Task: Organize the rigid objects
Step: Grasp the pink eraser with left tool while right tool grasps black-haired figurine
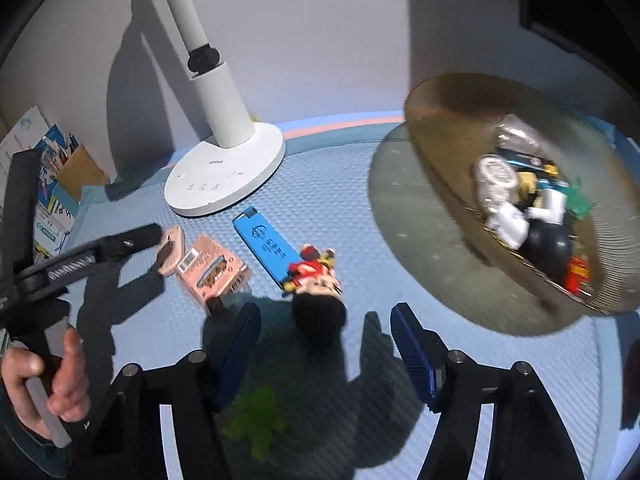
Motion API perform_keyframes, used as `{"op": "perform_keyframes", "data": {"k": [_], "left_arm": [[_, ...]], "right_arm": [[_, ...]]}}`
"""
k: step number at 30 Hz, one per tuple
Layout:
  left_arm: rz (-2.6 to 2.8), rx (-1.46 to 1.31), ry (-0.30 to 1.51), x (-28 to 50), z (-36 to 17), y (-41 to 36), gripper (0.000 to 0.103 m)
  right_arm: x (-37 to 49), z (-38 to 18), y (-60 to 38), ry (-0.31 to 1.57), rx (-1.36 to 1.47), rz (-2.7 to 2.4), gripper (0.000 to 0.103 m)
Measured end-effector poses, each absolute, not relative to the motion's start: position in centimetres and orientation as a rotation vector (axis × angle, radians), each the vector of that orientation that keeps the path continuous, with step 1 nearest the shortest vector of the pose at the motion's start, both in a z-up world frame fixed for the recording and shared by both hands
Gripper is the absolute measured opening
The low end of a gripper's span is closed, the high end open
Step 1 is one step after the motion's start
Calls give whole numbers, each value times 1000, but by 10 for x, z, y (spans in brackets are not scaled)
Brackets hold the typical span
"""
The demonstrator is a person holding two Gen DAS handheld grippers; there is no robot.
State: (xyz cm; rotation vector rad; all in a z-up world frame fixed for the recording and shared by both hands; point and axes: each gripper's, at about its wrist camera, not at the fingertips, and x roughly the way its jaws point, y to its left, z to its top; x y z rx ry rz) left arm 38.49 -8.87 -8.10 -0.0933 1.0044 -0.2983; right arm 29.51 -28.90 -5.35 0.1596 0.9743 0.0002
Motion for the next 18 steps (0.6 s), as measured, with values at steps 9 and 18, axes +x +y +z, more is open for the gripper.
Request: {"op": "perform_keyframes", "data": {"k": [9,18], "left_arm": [[-290,52,973,387,-96,-111,63],[-315,41,966,387,-94,-85,41]], "right_arm": [[318,-76,-303,980,322,69,55],[301,-69,-316,931,356,17,48]]}}
